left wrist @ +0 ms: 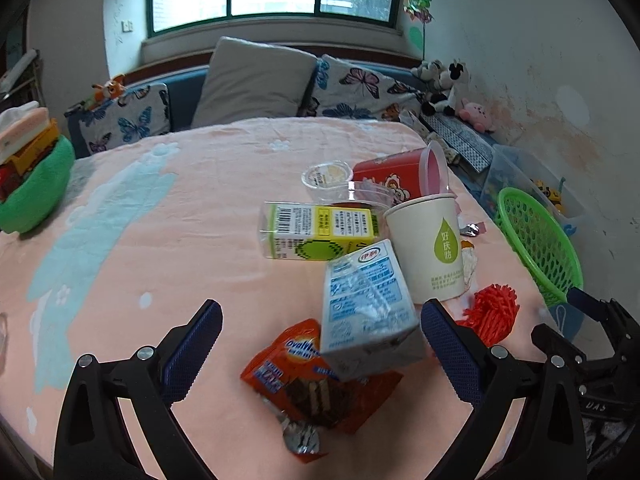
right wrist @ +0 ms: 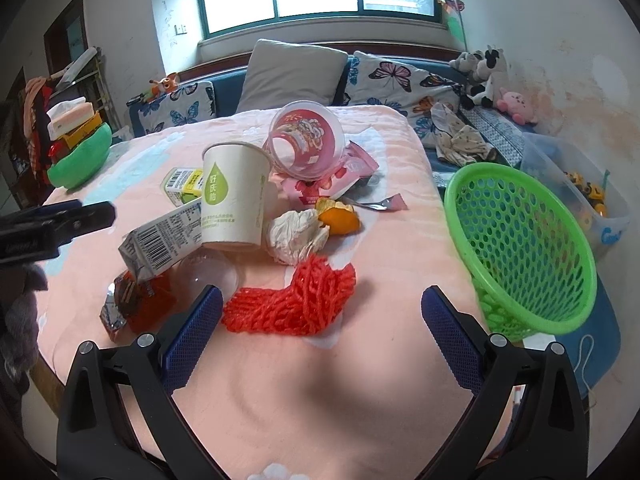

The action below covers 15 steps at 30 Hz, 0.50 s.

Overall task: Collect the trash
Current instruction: 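Grasp the blue-white milk carton with the left gripper while the right gripper grasps the white paper cup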

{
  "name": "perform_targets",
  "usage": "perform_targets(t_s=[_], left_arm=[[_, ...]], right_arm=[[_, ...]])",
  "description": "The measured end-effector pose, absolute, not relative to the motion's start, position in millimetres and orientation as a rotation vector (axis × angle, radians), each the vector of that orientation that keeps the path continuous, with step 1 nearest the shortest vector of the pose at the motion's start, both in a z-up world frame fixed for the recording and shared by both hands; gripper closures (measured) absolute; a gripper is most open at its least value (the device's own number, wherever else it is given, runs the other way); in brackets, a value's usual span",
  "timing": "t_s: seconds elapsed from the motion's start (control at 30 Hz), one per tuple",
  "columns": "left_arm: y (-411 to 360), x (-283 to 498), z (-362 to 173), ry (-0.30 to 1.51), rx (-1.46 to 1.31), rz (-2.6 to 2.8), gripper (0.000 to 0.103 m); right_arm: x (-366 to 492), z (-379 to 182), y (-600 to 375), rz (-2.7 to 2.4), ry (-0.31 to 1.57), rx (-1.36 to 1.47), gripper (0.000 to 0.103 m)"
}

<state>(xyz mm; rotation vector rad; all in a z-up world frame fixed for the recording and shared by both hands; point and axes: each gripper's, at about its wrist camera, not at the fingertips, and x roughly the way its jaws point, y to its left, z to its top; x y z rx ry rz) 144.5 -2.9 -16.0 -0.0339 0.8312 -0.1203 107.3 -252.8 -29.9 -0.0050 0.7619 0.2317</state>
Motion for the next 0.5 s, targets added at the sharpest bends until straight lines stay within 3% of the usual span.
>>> perform_targets(t_s=[0.5], left_arm=[[-25.3, 222.9, -56.7, 1.073, -0.050, -0.275, 0.008]], right_arm=[[130.8, -36.8, -258.2, 0.247, 0.775, -0.011, 0.005]])
